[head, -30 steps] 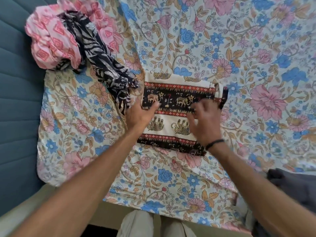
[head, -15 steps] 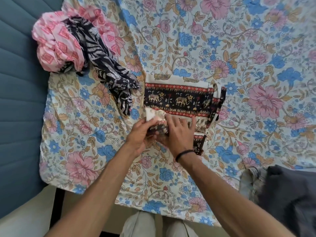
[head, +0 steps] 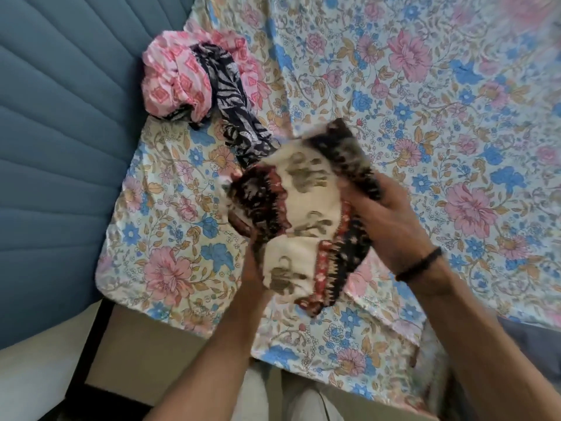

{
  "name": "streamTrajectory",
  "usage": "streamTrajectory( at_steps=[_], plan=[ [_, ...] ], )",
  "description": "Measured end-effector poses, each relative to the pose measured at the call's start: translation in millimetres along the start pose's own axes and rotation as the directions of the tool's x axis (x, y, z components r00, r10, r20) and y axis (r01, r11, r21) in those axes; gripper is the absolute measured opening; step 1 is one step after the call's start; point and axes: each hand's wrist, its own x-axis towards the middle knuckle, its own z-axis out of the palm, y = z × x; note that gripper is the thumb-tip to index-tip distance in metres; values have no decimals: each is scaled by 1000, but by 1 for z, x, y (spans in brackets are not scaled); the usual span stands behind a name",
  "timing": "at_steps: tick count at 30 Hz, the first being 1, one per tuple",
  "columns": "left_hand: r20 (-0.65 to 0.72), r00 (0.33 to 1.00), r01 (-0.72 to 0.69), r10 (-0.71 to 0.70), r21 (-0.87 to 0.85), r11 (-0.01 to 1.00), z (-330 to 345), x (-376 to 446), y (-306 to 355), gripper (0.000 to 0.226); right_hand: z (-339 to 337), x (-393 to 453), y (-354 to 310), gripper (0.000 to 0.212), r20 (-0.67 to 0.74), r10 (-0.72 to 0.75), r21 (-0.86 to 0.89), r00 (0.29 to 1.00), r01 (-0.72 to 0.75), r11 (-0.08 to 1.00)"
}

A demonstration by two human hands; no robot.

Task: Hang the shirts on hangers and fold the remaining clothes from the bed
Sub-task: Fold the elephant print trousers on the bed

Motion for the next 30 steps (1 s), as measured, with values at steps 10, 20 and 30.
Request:
streamTrajectory(
  at_steps=[10, 20, 30],
  plan=[
    [-438, 751, 33, 493, 771, 635, -73, 33, -5, 41, -85, -49, 198, 55, -659, 402, -27, 635, -554, 832],
    [510, 741, -448, 437, 860, -244, 6, 46, -33, 37, 63, 35, 217, 98, -291, 135, -828, 947, -320, 461],
    [81, 946, -98, 315, 994, 39, 84, 101, -3, 65, -3, 64, 182, 56, -280, 80, -590, 957, -237, 772]
  ],
)
